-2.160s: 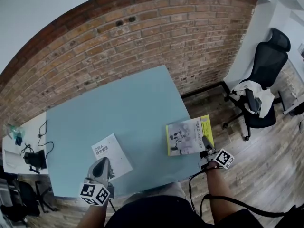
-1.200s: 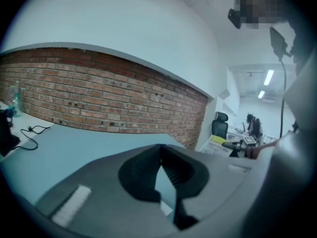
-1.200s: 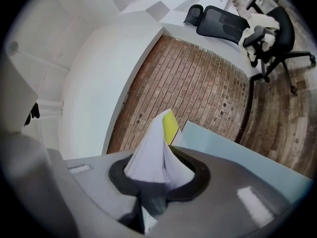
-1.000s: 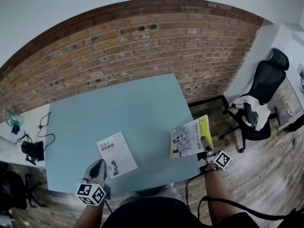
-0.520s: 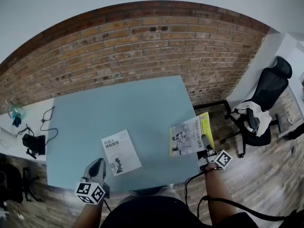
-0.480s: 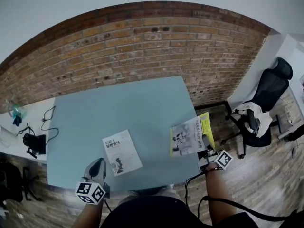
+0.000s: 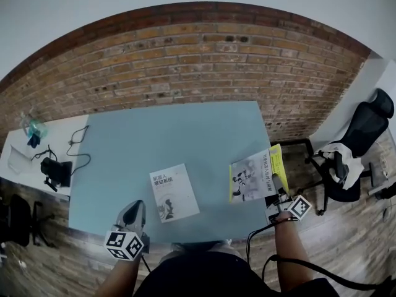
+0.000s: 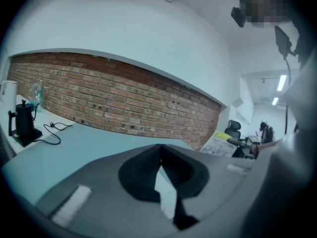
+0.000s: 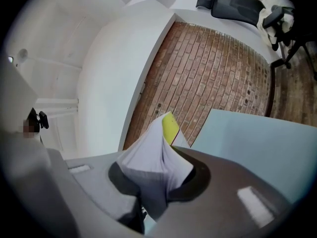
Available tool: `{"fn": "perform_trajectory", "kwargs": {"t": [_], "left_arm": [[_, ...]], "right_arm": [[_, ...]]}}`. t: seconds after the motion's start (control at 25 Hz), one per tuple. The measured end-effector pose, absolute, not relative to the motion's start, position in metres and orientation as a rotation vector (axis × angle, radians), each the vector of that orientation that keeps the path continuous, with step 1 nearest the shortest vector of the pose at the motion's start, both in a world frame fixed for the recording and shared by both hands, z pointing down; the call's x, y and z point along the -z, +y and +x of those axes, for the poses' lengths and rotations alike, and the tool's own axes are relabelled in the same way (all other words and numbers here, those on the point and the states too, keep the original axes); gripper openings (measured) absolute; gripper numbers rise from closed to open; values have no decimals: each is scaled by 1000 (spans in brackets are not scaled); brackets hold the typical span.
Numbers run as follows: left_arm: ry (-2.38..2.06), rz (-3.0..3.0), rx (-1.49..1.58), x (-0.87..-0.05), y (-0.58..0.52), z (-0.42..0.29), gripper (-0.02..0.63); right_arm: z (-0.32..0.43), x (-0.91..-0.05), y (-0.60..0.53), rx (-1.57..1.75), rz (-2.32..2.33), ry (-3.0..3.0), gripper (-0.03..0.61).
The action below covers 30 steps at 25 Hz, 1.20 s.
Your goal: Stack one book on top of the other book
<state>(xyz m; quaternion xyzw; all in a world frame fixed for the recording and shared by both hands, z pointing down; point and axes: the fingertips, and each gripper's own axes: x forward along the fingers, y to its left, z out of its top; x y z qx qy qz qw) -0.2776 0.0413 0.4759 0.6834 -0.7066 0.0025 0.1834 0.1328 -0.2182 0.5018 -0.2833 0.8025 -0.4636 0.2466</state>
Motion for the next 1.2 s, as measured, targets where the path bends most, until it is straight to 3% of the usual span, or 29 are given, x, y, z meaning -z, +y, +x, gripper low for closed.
{"fn": "perform_trajectory", "kwargs": {"t": [1.2], "left_arm": [[-2133,1758,76,-479,101,-337,5]], "right_arm": [[15,-490,-210,1341,-563,2290,87]]}}
